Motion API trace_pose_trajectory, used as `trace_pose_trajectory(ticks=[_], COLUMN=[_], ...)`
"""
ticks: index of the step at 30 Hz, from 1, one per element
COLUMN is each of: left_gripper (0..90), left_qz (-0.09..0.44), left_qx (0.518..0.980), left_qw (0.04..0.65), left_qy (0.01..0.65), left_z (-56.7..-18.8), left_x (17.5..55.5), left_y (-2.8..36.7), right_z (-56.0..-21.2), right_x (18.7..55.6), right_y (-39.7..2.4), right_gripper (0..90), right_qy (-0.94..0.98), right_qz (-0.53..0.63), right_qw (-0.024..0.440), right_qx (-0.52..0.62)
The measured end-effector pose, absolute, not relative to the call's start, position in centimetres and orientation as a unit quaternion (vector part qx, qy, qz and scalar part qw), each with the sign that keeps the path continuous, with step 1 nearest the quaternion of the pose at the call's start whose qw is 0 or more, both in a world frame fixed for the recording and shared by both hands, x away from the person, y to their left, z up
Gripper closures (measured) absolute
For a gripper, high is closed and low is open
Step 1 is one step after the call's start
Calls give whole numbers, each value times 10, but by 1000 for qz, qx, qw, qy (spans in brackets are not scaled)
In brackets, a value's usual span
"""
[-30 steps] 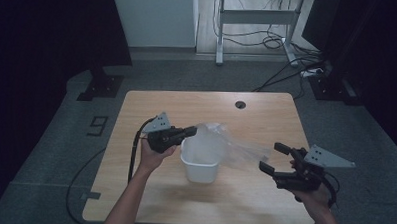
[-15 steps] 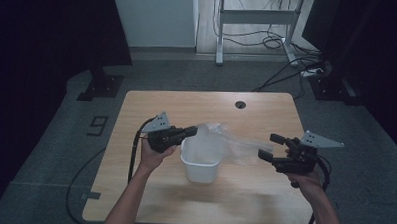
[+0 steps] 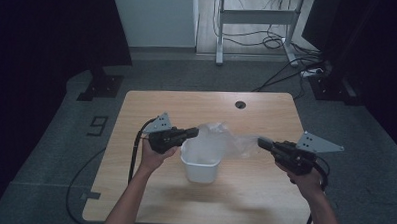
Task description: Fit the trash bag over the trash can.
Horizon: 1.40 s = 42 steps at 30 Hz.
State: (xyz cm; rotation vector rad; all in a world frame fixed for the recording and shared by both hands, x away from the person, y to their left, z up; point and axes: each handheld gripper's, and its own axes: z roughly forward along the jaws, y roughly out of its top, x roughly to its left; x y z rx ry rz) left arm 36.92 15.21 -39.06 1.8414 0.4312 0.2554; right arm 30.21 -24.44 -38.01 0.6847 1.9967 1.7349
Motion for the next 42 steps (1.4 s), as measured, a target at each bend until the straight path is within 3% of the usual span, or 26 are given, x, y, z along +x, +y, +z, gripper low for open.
trace_pose_trajectory(ticks=[10, 14, 17, 27, 32, 35, 37, 42], left_gripper=[884, 674, 629, 592, 715, 734, 681, 451], left_qz=[99, 122, 125, 132, 133, 137, 143, 154], left_qx=[806, 802, 803, 822, 831, 842, 848, 839], left_qw=[559, 560, 559, 524, 500, 480, 470, 484], left_qy=[169, 168, 164, 182, 204, 203, 199, 197], left_z=[-394, -393, -391, -398, -404, -409, -412, -410], left_x=[367, 362, 358, 350, 355, 359, 359, 352], left_y=[141, 145, 150, 162, 158, 150, 146, 150], right_z=[-341, -336, -336, -335, -332, -329, -329, -333], right_x=[302, 305, 307, 307, 306, 307, 307, 310], right_y=[-229, -222, -221, -221, -220, -217, -213, -206], right_gripper=[883, 883, 884, 885, 887, 887, 887, 887], right_qy=[717, 725, 725, 727, 726, 727, 730, 738], right_qz=[623, 614, 612, 611, 611, 611, 608, 602], right_qw=[228, 232, 231, 230, 234, 235, 234, 229], right_qx=[214, 210, 214, 213, 210, 207, 204, 202])
